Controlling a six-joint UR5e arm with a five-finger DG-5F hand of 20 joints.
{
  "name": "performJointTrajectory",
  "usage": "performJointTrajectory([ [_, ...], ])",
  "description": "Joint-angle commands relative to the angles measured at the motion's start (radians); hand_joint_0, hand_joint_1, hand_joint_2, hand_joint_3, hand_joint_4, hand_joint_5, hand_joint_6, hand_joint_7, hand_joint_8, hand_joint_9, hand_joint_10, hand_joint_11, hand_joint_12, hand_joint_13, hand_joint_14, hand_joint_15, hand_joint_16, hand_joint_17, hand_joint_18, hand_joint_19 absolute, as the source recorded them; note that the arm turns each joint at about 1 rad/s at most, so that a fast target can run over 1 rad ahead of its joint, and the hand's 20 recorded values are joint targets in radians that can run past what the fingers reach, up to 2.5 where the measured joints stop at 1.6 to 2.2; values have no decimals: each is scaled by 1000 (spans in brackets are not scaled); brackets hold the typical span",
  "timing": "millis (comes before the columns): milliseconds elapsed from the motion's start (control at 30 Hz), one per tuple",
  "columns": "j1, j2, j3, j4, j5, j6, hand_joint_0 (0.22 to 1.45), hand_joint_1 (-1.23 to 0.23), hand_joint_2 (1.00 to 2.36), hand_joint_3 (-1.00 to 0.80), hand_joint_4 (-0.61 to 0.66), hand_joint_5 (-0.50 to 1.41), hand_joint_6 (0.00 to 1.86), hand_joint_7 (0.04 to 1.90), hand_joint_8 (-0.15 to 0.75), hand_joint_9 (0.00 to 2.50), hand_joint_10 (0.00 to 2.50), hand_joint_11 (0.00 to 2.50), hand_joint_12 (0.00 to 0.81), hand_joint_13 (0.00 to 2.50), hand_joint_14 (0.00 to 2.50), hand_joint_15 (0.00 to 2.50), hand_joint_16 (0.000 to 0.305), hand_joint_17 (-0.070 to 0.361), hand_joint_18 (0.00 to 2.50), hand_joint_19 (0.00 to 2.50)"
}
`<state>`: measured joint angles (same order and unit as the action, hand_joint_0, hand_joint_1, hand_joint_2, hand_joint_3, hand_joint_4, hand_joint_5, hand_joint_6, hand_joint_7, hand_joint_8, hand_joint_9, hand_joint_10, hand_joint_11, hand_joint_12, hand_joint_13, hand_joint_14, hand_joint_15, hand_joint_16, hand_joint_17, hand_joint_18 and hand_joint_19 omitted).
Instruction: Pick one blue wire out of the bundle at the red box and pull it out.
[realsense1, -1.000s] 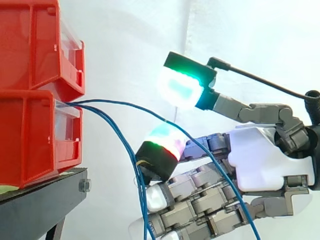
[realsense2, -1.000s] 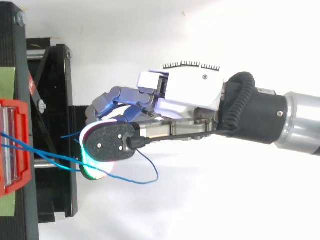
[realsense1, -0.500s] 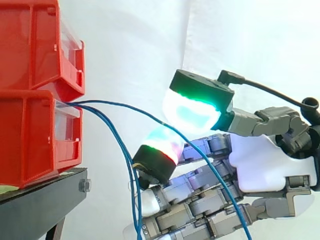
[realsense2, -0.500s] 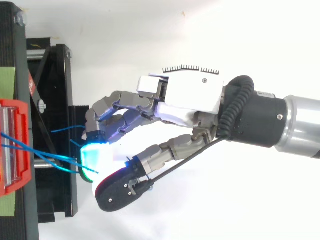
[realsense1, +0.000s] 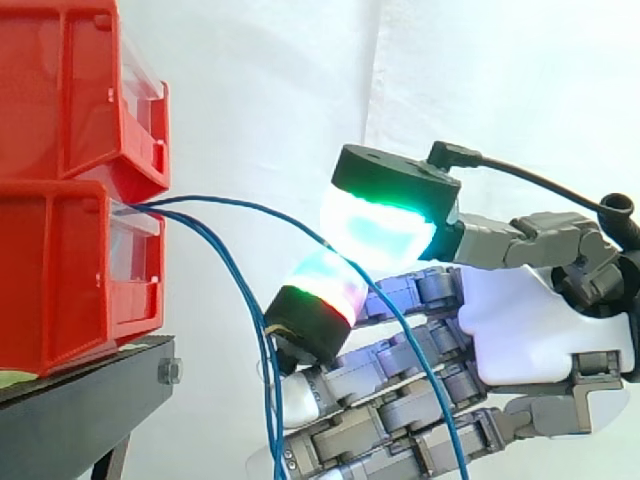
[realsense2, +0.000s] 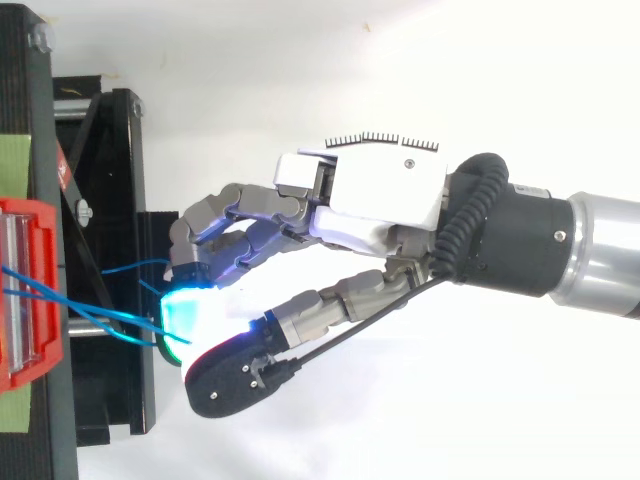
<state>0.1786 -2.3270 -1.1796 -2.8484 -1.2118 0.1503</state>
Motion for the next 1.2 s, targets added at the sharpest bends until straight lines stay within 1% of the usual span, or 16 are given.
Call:
performJointTrajectory([
  [0, 1, 0, 0, 0, 0, 0, 548, -665, 1012, -192, 28, -154, 879, 1127, 299, 801, 14, 528, 453, 471, 9, 257, 68, 152, 424, 347],
  [67, 1, 0, 0, 0, 0, 0, 543, -621, 1009, -160, 17, -146, 877, 1107, 309, 829, 13, 511, 472, 492, 8, 259, 71, 161, 446, 351],
  [200, 1, 0, 0, 1, -2, 0, 543, -584, 1006, -140, 13, -138, 875, 1089, 315, 872, 14, 509, 482, 515, 9, 268, 74, 167, 463, 356],
  [267, 1, 0, 0, 1, 0, 0, 545, -543, 1004, -137, 16, -133, 872, 1083, 311, 903, 12, 503, 486, 528, 10, 266, 76, 170, 471, 353],
  [367, 4, 0, 0, 3, 2, 0, 545, -529, 1004, -129, 15, -129, 867, 1087, 310, 925, 11, 502, 489, 537, 9, 272, 76, 171, 474, 360],
  [733, 4, 0, 0, 3, 3, 0, 560, -412, 1002, -127, 19, -116, 856, 1105, 303, 971, 14, 500, 487, 566, 9, 281, 74, 167, 483, 378],
  [933, 4, 0, 0, 4, 3, 0, 564, -415, 1003, -114, 36, -109, 848, 1107, 302, 1006, 14, 504, 487, 594, 9, 284, 74, 165, 517, 376],
  [967, 4, 0, 0, 4, 3, 0, 563, -446, 1004, -101, 44, -103, 839, 1136, 304, 1011, 12, 507, 486, 603, 9, 283, 73, 164, 544, 373],
  [1033, 4, 0, 0, 3, 2, 0, 562, -498, 1007, -96, 63, -103, 838, 1117, 305, 1023, 14, 520, 483, 610, 9, 284, 73, 164, 552, 364],
  [1067, 4, 0, 0, 1, 0, 0, 563, -522, 1007, -94, 91, -105, 832, 1141, 306, 1021, 12, 523, 478, 616, 9, 290, 72, 162, 556, 364],
  [1133, 4, 0, 0, 1, 0, 0, 560, -534, 1008, -91, 112, -109, 833, 1145, 301, 1018, 12, 525, 477, 618, 10, 293, 72, 161, 558, 366],
  [1167, 4, 0, 0, 1, 0, 0, 551, -541, 1009, -120, 114, -111, 834, 1161, 301, 1013, 14, 532, 474, 618, 10, 294, 71, 160, 556, 377],
])
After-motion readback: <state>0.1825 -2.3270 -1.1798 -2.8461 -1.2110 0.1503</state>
